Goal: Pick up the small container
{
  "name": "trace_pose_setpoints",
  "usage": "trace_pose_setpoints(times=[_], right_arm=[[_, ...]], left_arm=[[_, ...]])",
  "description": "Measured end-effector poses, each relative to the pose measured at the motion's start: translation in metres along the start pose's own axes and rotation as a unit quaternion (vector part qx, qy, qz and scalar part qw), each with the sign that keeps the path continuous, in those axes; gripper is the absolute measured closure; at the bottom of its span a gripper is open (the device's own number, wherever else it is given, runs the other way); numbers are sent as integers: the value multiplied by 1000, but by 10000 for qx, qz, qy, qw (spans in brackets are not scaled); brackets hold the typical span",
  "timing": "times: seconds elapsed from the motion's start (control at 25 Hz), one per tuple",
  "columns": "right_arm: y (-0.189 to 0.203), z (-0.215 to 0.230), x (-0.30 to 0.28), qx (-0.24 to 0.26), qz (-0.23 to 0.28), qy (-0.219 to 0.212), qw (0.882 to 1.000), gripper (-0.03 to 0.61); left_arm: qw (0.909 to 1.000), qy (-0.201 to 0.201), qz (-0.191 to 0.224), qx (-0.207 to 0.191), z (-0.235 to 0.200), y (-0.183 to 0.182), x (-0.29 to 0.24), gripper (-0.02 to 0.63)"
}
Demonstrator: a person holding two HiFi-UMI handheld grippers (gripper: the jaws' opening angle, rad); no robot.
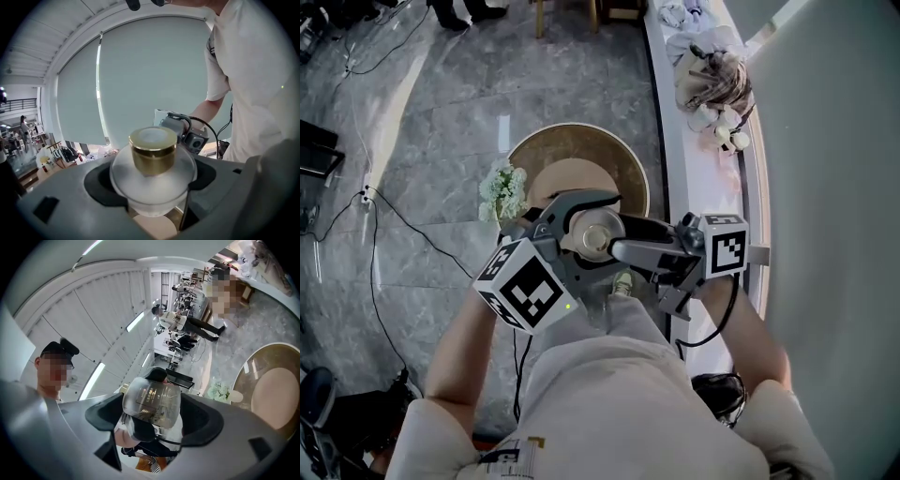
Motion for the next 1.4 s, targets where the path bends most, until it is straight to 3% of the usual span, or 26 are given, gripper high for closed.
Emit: trace_pose_setpoints(times=[0.24, 0.52, 0.76, 1.16, 1.4], right_arm=[[-5, -50, -7, 164, 195, -168, 9995, 213], [-8, -82, -2, 310, 175, -77, 9993, 213], [15, -106, -6, 422, 89, 105, 9990, 213], [10, -119, -13, 299, 95, 202, 9993, 213], [13, -114, -10, 276, 38, 208, 9994, 213]], left_arm=[[9998, -103, 104, -147, 7, -41, 21, 270], [9996, -83, 36, -284, 15, -73, 31, 270], [9990, -23, 193, -395, 41, -83, 49, 270], [9983, -102, 518, -260, 35, -93, 57, 270], [9989, -74, 394, -238, 39, -89, 55, 270]])
Point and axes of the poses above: the fingertips, and each gripper's own axes: x backward along the fingers, z to its right, y out of its underside, the point moved 5 cm from there along x, backward along the fingers
